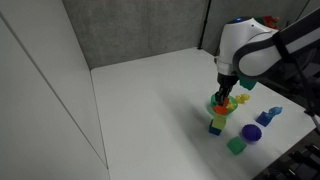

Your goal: Pick up the orange toy and put it in the green bowl

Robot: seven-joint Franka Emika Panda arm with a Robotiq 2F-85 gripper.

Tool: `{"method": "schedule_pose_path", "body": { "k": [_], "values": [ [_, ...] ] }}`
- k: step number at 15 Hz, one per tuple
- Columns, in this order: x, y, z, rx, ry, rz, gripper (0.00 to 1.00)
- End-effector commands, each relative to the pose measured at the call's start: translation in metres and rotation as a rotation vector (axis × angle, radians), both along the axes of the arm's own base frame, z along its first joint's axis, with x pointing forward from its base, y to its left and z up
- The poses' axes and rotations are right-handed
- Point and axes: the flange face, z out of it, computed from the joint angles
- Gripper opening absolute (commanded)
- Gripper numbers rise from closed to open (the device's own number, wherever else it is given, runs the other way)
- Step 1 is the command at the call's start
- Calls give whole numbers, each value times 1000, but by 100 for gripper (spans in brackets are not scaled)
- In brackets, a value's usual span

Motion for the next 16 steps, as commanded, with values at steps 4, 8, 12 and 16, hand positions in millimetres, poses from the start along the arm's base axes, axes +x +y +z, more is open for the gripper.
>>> {"method": "schedule_pose_path", "body": {
  "k": [4, 8, 12, 16],
  "values": [
    [43, -33, 32, -16, -69, -100, 13],
    [67, -61, 30, -32, -102, -167, 13],
    [84, -80, 10, -66, -104, -233, 13],
    [94, -92, -14, -85, -82, -291, 13]
  ]
}}
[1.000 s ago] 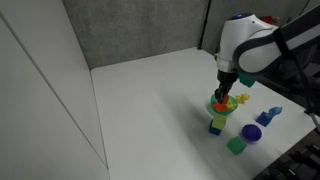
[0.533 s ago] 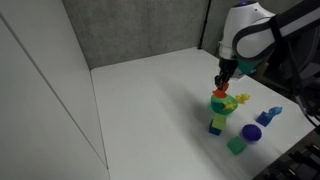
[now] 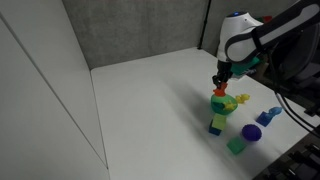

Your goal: Pick up the orange toy and put it in the green bowl

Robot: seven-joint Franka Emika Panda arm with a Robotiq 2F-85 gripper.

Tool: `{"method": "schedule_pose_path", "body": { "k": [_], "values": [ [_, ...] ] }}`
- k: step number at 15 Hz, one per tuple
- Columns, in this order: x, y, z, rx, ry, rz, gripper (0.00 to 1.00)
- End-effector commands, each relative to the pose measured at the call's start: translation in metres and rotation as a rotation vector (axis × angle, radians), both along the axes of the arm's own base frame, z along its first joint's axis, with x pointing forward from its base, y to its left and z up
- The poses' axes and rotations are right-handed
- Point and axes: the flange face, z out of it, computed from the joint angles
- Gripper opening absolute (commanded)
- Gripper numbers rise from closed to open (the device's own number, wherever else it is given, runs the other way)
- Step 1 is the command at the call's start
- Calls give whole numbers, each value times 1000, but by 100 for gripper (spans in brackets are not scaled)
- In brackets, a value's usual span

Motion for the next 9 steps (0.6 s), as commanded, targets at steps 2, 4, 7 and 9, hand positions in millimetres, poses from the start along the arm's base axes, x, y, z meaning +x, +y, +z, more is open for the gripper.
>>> {"method": "schedule_pose_path", "body": {
  "k": [2, 4, 7, 9],
  "values": [
    [16, -9, -15, -24, 17, -59, 63],
    [16, -12, -18, -22, 21, -62, 66],
    [12, -16, -14, -13, 21, -60, 87],
    [8, -18, -9, -9, 28, -57, 100]
  ]
}}
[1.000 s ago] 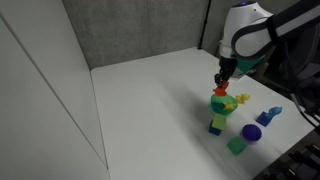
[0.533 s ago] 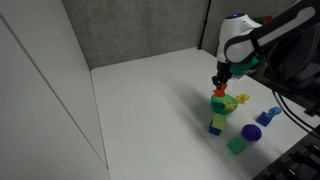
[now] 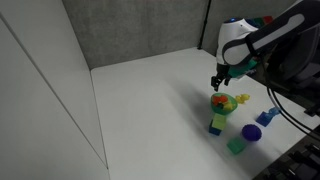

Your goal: Pick up the orange toy and put it in the green bowl

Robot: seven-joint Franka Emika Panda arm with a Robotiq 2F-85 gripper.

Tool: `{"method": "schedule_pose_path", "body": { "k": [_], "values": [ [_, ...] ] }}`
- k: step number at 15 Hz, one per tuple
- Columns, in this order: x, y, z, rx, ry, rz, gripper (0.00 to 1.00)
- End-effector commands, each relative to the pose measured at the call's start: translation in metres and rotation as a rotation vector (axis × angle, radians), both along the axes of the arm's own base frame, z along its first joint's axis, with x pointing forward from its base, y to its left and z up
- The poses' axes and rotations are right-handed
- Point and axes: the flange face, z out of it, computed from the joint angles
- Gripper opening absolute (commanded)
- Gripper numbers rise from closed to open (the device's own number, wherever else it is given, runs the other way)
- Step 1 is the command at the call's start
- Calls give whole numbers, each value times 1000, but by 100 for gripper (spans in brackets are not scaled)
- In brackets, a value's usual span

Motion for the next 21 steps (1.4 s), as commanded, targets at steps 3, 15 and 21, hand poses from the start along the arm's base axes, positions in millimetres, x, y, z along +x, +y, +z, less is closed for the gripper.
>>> {"method": "schedule_pose_path", "body": {
  "k": [3, 15, 21],
  "values": [
    [-14, -4, 21, 2, 38, -2, 100],
    [-105, -12, 67, 20, 117, 49, 100],
    [-146, -5, 122, 54, 154, 90, 100]
  ]
}}
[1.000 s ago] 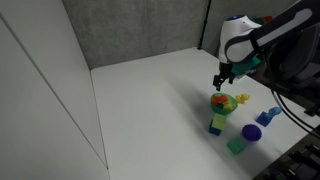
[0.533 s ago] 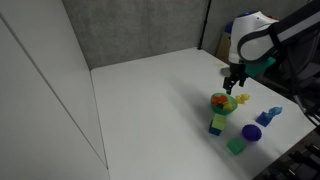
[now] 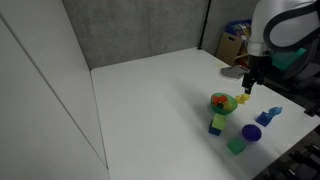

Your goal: Pick up the orange toy and put it in the green bowl

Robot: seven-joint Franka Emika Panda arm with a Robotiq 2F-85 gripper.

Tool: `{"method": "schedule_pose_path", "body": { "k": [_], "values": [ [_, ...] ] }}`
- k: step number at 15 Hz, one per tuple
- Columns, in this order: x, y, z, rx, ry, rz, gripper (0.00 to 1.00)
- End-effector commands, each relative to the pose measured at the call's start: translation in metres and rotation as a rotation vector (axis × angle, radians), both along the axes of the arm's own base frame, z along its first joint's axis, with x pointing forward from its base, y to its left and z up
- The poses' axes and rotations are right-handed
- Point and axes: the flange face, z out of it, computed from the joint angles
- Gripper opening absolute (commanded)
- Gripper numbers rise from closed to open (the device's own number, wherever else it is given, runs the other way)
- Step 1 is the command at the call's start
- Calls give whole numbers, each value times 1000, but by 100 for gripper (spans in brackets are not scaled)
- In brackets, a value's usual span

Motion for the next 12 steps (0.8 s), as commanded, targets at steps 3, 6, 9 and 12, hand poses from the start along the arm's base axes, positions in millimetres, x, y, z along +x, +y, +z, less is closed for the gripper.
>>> {"method": "schedule_pose_path", "body": {
  "k": [3, 6, 9, 12],
  "values": [
    [-38, 10, 63, 25, -14, 39, 100],
    [-48, 21, 92, 65, -61, 54, 100],
    [-55, 32, 115, 122, -117, 53, 100],
    [-61, 40, 133, 185, -153, 57, 100]
  ]
}}
